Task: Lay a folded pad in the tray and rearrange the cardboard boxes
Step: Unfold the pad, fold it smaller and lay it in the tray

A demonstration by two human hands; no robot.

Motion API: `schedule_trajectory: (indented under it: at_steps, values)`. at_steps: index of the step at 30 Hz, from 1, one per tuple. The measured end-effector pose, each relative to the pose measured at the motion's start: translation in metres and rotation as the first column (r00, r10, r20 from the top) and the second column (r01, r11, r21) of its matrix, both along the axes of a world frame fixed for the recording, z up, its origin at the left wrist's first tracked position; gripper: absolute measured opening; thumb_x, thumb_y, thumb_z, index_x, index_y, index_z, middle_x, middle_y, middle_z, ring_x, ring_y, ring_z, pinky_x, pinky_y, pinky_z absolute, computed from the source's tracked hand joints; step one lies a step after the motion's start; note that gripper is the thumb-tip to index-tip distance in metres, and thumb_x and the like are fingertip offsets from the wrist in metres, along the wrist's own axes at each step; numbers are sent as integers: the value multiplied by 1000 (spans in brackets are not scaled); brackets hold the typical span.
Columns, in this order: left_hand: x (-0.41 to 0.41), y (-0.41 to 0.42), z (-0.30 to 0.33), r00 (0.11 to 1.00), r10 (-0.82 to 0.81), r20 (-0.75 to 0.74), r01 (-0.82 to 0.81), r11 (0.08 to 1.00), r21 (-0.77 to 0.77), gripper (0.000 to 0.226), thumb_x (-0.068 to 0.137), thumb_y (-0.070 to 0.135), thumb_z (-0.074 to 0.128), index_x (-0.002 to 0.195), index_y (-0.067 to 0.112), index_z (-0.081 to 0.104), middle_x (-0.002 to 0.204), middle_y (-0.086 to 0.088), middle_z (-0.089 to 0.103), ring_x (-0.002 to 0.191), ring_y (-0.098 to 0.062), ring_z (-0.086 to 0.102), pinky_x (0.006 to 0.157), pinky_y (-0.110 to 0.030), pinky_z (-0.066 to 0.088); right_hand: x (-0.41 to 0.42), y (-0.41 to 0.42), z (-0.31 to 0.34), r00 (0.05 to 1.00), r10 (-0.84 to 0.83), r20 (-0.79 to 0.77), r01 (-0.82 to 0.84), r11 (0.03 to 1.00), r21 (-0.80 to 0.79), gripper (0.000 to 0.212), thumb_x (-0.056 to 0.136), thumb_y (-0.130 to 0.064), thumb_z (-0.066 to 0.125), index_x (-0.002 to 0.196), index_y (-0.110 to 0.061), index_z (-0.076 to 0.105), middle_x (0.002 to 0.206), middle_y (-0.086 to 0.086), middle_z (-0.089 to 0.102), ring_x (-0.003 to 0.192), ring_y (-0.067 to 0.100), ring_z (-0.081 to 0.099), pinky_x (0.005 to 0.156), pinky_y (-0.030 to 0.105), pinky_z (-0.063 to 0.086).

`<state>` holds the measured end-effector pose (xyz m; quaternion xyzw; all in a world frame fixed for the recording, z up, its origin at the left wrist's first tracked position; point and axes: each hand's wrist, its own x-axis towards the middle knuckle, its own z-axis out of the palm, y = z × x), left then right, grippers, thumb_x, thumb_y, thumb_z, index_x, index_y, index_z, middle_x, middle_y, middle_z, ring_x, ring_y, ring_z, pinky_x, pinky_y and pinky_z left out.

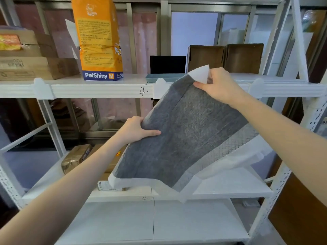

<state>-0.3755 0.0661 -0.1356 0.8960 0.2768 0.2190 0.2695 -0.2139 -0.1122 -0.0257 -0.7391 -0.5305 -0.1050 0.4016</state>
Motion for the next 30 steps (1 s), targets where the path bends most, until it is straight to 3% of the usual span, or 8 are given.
schedule_trajectory:
  at_steps: [4,7,13,16,21,23,27,30]
  values:
    - [0,9,2,999,23,27,-23,999,22,43,72,46,75,91,7,73,81,-8,70,73,-17,62,61,-27,45,19,-7,2,997,-76,9,77,993,-87,37,85,-21,63,117,-2,58,117,12,62,99,19,54,80,30,41]
    - [-2,13,12,999,4,-48,0,996,85,49,73,40,76,80,-7,66,65,-11,61,59,-18,52,53,-26,37,26,-11,-1,995,-89,39,95,979,-183,47,80,-20,69,122,-9,51,120,10,55,110,25,52,82,31,39]
    - [-4,13,35,969,-111,-222,128,990,65,38,78,28,74,76,-7,60,68,-8,52,62,-20,49,62,-30,36,17,-10,-9,988,-3,153,44,963,-266,70,75,-37,74,133,-23,38,128,4,52,113,17,49,90,32,41]
    - [-1,6,44,943,-167,-287,195,978,72,32,80,25,72,69,1,54,69,-6,51,65,-19,48,63,-29,36,-2,-5,-15,958,62,280,45,932,-360,68,75,-47,70,133,-26,41,132,1,51,119,19,48,99,41,44]
    - [3,-9,58,923,-248,-296,292,949,116,24,83,25,69,62,17,64,50,14,47,47,-1,42,49,-15,30,-35,13,-36,950,230,213,-86,844,-529,72,77,-55,63,136,-23,38,127,2,55,104,11,50,89,30,43]
    - [4,-13,62,916,-259,-305,316,936,153,20,87,26,65,70,15,65,56,10,46,52,-4,42,52,-17,30,-38,21,-43,948,236,216,-77,824,-561,58,80,-47,63,129,-20,46,107,2,56,96,16,51,83,32,44]
    - [2,-15,68,905,-254,-342,341,913,223,31,93,25,55,62,30,52,64,9,52,62,-7,48,59,-21,33,-31,28,-45,952,230,204,-88,839,-537,9,86,-22,60,80,-16,62,69,0,57,74,25,57,67,36,44]
    - [-3,-14,67,887,-240,-395,345,912,222,20,96,28,49,91,19,66,92,0,67,86,-17,59,77,-31,43,-24,24,-40,962,185,202,-41,826,-562,15,86,-24,63,93,-13,70,81,4,64,81,23,59,63,30,42]
